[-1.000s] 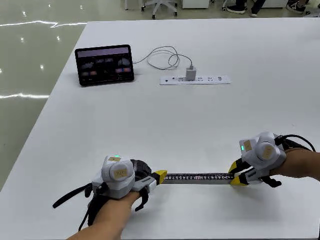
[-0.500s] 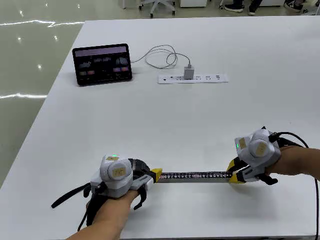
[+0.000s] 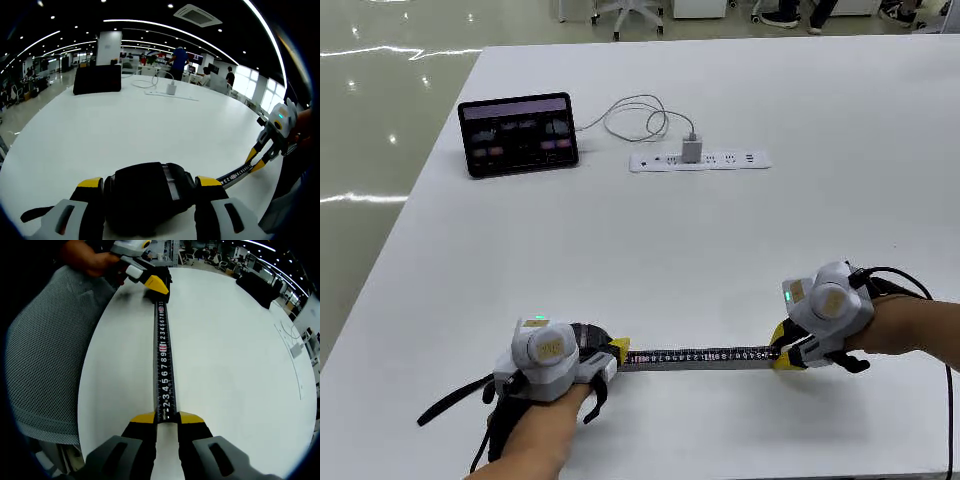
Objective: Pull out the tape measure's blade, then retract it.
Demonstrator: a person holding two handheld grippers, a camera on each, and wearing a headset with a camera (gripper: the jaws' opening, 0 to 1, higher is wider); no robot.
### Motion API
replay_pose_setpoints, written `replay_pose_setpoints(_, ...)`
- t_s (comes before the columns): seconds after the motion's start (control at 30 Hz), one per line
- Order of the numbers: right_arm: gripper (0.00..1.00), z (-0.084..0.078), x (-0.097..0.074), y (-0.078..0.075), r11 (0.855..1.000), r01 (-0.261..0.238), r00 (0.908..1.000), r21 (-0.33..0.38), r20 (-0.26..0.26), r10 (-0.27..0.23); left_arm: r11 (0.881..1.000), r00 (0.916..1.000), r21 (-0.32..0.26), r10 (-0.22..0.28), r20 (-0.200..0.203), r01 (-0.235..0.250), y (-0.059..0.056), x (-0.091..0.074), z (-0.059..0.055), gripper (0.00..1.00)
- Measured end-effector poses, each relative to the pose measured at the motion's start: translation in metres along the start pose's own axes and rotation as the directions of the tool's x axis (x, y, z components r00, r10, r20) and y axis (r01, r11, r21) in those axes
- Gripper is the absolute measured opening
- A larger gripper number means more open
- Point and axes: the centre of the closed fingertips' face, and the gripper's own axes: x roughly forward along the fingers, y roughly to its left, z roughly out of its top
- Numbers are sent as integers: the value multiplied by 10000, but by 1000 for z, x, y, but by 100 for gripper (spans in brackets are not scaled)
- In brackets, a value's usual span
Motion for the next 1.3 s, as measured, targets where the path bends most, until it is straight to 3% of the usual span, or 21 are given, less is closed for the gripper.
replay_pose_setpoints(0.13,11,0,0,0,10000,13,10000,34,13,-13,9995,9995,-313,-67,-310,57,0,0,-5,70)
replay_pose_setpoints(0.33,11,0,0,0,9999,39,10000,114,40,-40,9999,9985,143,78,-546,-71,-1,0,-6,68)
replay_pose_setpoints(0.4,11,0,0,0,9999,35,10000,120,58,-36,9994,9982,325,157,-570,-139,-1,-1,-6,68)
replay_pose_setpoints(1.3,11,3,1,0,9986,303,9995,443,23,-304,9997,9980,231,88,-626,-74,0,0,-7,67)
